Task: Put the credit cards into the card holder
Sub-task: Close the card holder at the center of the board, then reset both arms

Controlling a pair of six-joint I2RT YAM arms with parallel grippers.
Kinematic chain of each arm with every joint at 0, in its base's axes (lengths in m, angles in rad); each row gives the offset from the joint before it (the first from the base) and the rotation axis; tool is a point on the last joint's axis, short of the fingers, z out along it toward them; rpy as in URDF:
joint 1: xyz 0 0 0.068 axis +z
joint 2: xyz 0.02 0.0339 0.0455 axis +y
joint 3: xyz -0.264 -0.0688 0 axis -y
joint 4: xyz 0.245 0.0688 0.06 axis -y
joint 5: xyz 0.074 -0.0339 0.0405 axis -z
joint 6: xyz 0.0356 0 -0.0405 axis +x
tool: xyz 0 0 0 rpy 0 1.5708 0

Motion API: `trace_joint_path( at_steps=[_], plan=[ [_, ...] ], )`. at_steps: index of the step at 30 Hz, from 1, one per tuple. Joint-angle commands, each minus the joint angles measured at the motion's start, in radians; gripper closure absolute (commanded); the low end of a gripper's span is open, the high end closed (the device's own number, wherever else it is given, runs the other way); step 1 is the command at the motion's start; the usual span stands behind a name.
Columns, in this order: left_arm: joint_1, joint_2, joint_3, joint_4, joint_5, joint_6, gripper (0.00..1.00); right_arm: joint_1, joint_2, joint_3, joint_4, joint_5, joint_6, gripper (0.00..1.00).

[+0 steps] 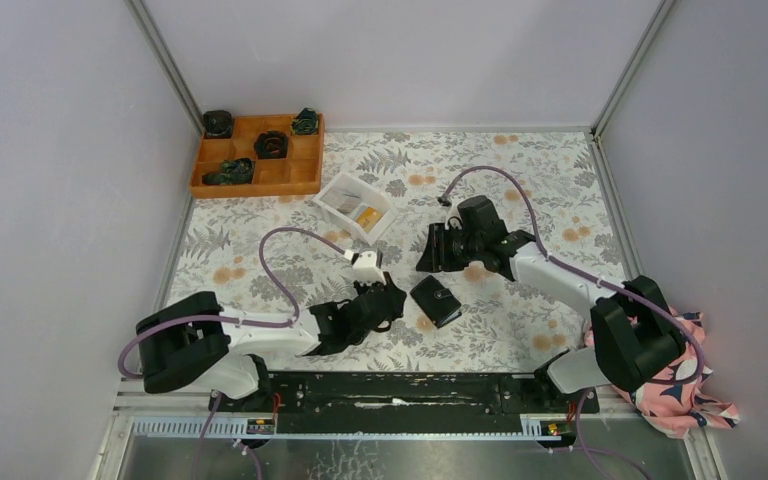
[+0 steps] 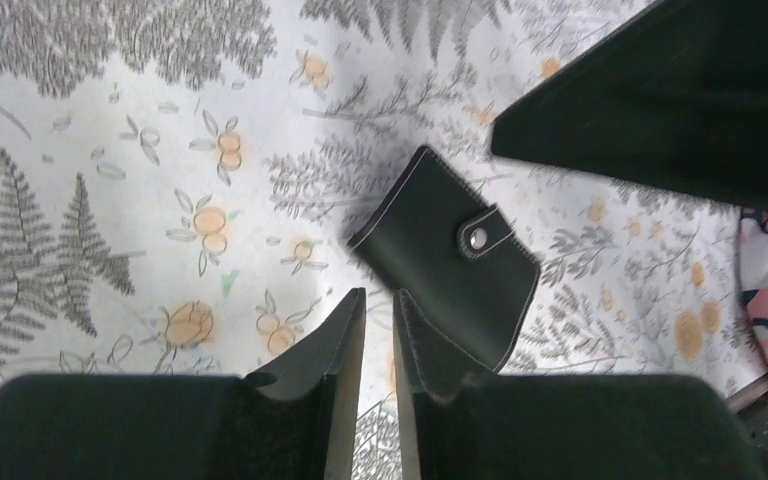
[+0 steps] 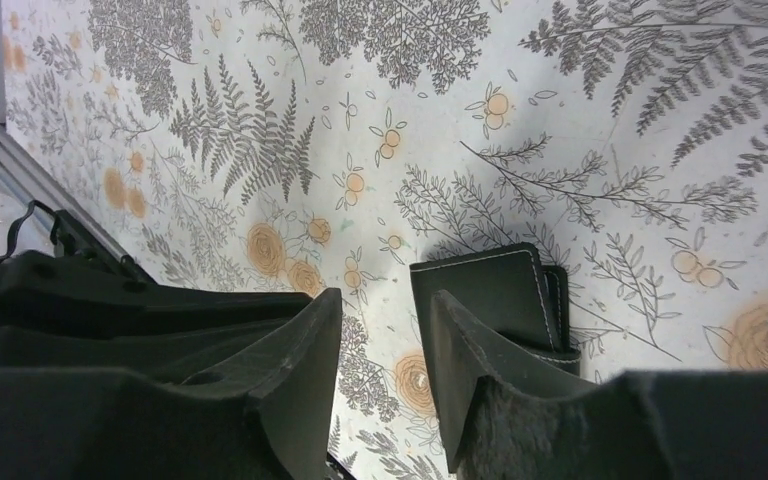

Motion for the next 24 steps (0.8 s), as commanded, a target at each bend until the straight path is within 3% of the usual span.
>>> trace_joint_path(
  at_steps=[1,6,8,12,14,19,24],
  plan=[
    [-0.034,0.019,-0.030,-0.020,-0.052,-0.071,0.76,0.026,-0.084,0.033,-0.048,0.146,-0.042,0.54],
    [-0.040,0.007,-0.064,0.016,-0.100,-0.024,0.66,0.026,-0.176,-0.064,0.023,0.485,-0.070,0.52],
    [-0.036,-0.014,-0.060,0.014,-0.154,0.031,0.48,0.026,-0.212,-0.109,0.067,0.649,-0.081,0.46],
    [0.018,-0.059,-0.054,0.029,-0.232,0.137,0.13,0.026,-0.268,-0.199,0.143,0.914,-0.099,0.23],
    [0.052,-0.084,-0.062,0.034,-0.272,0.169,0.03,0.026,-0.278,-0.222,0.168,1.018,-0.092,0.17],
    [0.112,-0.152,-0.128,0.114,-0.330,0.268,0.00,0.026,-0.253,-0.184,0.061,1.152,-0.015,0.01],
    [0.135,-0.207,-0.191,0.184,-0.374,0.343,0.00,0.026,-0.227,-0.177,0.011,1.225,0.051,0.01]
  ],
)
